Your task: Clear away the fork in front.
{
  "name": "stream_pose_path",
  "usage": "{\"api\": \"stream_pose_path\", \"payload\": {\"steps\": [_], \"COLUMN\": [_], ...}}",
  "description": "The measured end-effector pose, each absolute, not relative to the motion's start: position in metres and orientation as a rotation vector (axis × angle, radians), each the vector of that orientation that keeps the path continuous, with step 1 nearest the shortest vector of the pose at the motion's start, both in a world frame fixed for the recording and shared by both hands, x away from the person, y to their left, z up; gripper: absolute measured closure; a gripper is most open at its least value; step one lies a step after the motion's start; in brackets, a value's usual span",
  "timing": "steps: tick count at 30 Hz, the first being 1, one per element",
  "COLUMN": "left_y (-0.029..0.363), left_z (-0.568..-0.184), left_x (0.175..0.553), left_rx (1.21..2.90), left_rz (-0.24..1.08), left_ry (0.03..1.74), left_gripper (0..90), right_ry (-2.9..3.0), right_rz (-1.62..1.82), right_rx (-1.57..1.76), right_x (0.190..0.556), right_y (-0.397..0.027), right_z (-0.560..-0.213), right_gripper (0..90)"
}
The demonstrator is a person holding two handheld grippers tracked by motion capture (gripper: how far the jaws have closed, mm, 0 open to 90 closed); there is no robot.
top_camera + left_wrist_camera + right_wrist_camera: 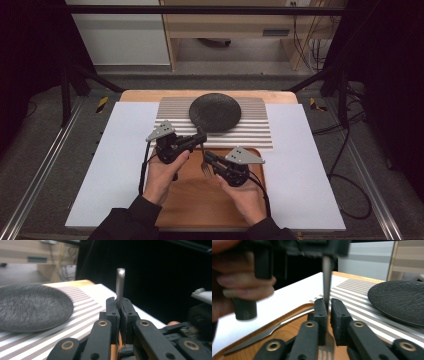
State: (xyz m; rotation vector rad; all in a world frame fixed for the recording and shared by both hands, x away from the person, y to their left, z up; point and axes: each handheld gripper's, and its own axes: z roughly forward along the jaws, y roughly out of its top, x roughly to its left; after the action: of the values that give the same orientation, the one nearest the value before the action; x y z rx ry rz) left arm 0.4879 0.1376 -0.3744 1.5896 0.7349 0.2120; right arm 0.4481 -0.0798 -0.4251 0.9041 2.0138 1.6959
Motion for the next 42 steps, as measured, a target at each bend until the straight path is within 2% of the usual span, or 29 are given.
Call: {"api": "stream_pose_path", "payload": {"steps": [9, 13, 16, 22, 31, 42], "left_y": [0.154, 0.163, 0.171, 0.179, 0.192, 0.206], "left_z": [-0.359, -0.366, -0.377, -0.392, -0.389, -0.391], "left_x": [0.474, 0.464, 0.457, 0.453, 0.443, 0.441], "left_rx": [1.624, 1.657, 1.632, 1.648, 1.661, 1.669], "left_rz": [0.337, 0.409, 0.407, 0.396, 0.419, 0.409], "left_ry": [0.69, 0.67, 0.682, 0.715, 0.713, 0.719], "left_gripper": [86.8, 86.8, 86.8, 86.8, 86.7, 86.7], "right_ry": [2.01, 2.074, 2.122, 2.061, 1.983, 1.906], "right_rz": [1.62, 1.589, 1.548, 1.575, 1.485, 1.442], "right_rx": [0.956, 0.996, 1.022, 1.075, 1.127, 1.185], "right_x": [0.447, 0.453, 0.457, 0.458, 0.455, 0.448], "right_y": [-0.099, -0.109, -0.116, -0.13, -0.147, -0.197], "right_z": [-0.426, -0.433, -0.438, -0.444, -0.45, -0.448], "right_gripper": [60.7, 45.9, 37.6, 31.5, 12.7, 10.7]}}
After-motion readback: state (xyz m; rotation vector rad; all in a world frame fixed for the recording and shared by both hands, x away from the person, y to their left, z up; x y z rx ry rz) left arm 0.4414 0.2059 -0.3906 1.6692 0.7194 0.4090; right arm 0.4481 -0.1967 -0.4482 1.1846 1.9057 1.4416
